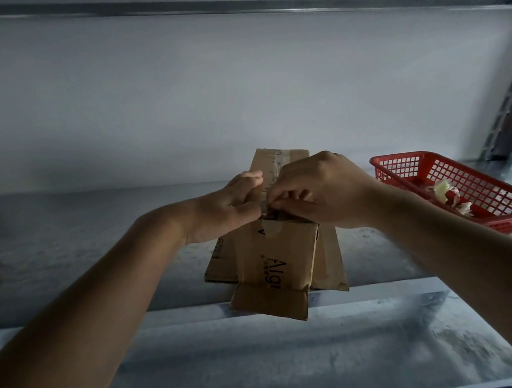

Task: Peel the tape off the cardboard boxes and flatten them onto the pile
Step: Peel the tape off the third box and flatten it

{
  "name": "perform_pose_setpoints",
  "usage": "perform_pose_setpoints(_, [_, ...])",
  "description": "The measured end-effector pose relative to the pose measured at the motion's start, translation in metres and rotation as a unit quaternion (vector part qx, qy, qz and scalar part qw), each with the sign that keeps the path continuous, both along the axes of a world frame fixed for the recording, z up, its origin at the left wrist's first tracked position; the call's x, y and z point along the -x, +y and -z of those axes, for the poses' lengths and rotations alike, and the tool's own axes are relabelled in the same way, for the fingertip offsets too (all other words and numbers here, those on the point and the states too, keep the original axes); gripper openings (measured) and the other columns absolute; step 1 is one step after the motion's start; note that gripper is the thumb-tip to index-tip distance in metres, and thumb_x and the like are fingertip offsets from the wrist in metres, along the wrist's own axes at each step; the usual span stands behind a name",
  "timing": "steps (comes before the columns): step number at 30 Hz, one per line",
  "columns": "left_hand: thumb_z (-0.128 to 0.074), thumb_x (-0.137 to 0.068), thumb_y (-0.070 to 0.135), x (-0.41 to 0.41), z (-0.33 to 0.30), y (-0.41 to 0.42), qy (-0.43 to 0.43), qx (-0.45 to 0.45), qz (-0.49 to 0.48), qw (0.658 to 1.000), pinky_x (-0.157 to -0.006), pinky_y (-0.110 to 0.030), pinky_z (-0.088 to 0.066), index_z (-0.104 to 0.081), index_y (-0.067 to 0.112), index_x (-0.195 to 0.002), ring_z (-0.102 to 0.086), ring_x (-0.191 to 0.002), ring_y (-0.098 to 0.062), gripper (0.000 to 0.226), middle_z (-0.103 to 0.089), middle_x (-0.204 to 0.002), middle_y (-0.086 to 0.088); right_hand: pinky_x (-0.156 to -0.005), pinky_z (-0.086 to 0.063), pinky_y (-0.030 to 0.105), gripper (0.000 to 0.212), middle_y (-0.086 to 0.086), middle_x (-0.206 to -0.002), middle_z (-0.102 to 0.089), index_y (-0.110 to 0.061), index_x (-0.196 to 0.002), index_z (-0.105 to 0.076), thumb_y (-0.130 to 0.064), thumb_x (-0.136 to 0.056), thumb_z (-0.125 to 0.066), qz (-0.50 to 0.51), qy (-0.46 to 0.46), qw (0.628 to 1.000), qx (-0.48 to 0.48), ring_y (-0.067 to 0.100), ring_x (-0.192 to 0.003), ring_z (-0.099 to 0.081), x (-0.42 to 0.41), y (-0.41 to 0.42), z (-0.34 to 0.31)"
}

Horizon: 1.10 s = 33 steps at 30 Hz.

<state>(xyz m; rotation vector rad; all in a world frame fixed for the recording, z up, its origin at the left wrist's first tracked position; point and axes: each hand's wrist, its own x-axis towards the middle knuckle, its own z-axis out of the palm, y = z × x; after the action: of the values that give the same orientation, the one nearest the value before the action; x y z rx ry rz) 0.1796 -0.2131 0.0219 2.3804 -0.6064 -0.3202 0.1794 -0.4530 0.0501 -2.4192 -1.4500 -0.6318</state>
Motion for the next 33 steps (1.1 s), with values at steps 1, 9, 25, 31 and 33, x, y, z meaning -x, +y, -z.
perform_pose_setpoints(1, [-0.040, -0.074, 0.077, 0.000, 0.000, 0.000, 0.001, -0.001, 0.000, 1.000, -0.126, -0.038, -0.013, -0.010, 0.042, -0.164, -0.008, -0.153, 0.000, 0.102, 0.001, -0.167, 0.034, -0.062, -0.059, 0.037, 0.016, -0.023, -0.091, -0.064, -0.030, -0.106, -0.077, -0.019, -0.095, -0.073, 0.004, 0.001, 1.000, -0.001, 0.002, -0.075, -0.063, 0.001, 0.002, -0.001])
perform_pose_setpoints(9, [-0.040, -0.072, 0.086, 0.002, 0.000, 0.000, 0.009, 0.003, 0.001, 1.000, -0.128, -0.042, -0.011, -0.007, 0.048, -0.163, -0.005, -0.156, -0.002, 0.104, 0.003, -0.166, 0.037, -0.070, -0.059, 0.035, 0.014, -0.016, -0.094, -0.072, -0.033, -0.106, -0.078, -0.024, -0.095, -0.073, 0.023, 0.024, 0.999, 0.012, 0.001, -0.079, -0.064, 0.003, 0.003, -0.009])
perform_pose_setpoints(25, [-0.037, -0.089, 0.067, 0.007, -0.001, -0.003, 0.000, 0.005, 0.007, 1.000, -0.129, -0.045, -0.005, -0.007, 0.044, -0.164, 0.003, -0.156, -0.002, 0.084, 0.003, -0.170, 0.025, -0.064, -0.054, 0.027, 0.013, -0.018, -0.079, -0.068, -0.033, -0.082, -0.074, -0.022, -0.086, -0.079, 0.000, 0.149, 0.983, -0.110, 0.009, -0.074, -0.066, 0.004, 0.013, 0.009])
perform_pose_setpoints(31, [-0.033, -0.089, 0.058, 0.002, 0.002, -0.001, -0.003, -0.017, 0.003, 1.000, -0.127, -0.038, -0.001, 0.000, 0.042, -0.165, 0.009, -0.154, 0.001, 0.084, 0.011, -0.169, 0.028, -0.062, -0.052, 0.028, 0.030, -0.012, -0.079, -0.073, -0.047, -0.078, -0.073, -0.019, -0.086, -0.080, 0.008, 0.237, 0.949, -0.206, 0.011, -0.069, -0.067, 0.006, 0.016, 0.023])
perform_pose_setpoints(33, [-0.032, -0.088, 0.058, 0.002, 0.003, -0.001, -0.008, -0.020, 0.002, 1.000, -0.128, -0.038, -0.001, 0.000, 0.041, -0.165, 0.010, -0.154, 0.003, 0.085, 0.012, -0.169, 0.029, -0.060, -0.049, 0.021, 0.024, -0.011, -0.077, -0.073, -0.040, -0.077, -0.075, -0.018, -0.085, -0.081, 0.020, 0.249, 0.943, -0.219, 0.006, -0.067, -0.065, 0.006, 0.018, 0.026])
